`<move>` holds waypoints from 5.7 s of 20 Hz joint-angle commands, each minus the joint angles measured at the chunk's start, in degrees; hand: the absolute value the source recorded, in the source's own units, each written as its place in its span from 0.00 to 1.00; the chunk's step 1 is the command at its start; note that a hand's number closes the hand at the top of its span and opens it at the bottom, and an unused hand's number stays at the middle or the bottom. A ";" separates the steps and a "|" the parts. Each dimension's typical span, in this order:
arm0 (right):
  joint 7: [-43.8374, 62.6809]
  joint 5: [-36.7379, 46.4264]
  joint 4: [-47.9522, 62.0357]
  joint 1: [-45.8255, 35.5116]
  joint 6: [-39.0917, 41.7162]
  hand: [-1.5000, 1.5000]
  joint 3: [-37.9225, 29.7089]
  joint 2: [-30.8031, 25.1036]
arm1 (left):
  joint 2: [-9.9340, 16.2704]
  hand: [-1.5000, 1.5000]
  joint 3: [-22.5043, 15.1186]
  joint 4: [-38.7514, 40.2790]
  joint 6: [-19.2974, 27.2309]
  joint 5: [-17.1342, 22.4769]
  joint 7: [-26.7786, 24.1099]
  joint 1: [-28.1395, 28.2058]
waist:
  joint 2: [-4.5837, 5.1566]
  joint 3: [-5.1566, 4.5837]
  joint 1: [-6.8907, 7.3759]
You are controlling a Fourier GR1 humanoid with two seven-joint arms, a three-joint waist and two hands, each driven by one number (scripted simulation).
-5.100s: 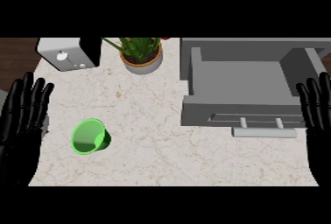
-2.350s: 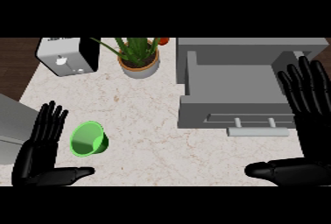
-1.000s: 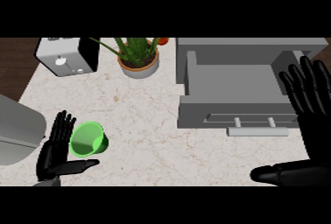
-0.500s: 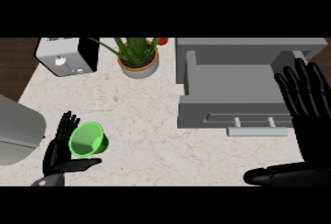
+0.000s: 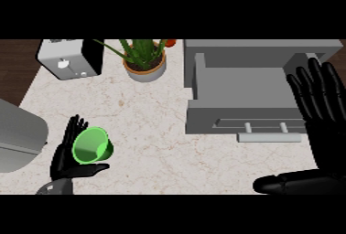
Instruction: Pick up the cup, place it into the drawer and close the drawer
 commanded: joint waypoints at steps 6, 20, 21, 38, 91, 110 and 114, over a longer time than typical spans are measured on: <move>-0.81 -3.69 2.76 -0.73 2.68 0.00 -3.61 -2.19 | 1.95 0.00 1.80 11.32 -6.41 2.43 -2.59 -7.44 | 0.14 -0.06 -0.40; 0.64 -2.05 1.58 -1.62 1.23 0.00 -2.35 -1.56 | -0.90 1.00 -1.21 10.54 -12.54 2.20 -8.87 -7.55 | 0.13 -0.07 -0.26; 1.12 0.61 -1.97 1.05 -0.47 0.00 1.14 0.72 | -2.61 1.00 -2.41 9.96 -9.62 0.61 -11.82 -5.81 | 0.06 -0.08 -0.33; 1.31 -4.21 -2.23 2.30 2.26 0.00 -3.85 -2.18 | -5.16 1.00 -1.11 -9.11 -1.32 6.90 -6.51 -3.47 | -0.32 0.06 0.48; 0.08 -2.13 0.42 0.80 2.19 0.00 -2.69 -1.34 | -10.45 1.00 -23.32 -5.18 36.28 13.47 31.30 -55.84 | 0.38 0.02 -1.94; -3.11 -1.19 4.46 -2.76 3.09 0.00 -1.41 -0.80 | -10.45 1.00 -42.31 10.52 39.51 27.39 28.68 -62.10 | 1.08 0.07 -4.90; -1.61 -3.21 5.02 -3.95 3.81 0.00 -1.77 -1.28 | -10.45 1.00 -47.50 12.03 42.28 26.42 30.40 -62.38 | 1.25 0.10 -5.93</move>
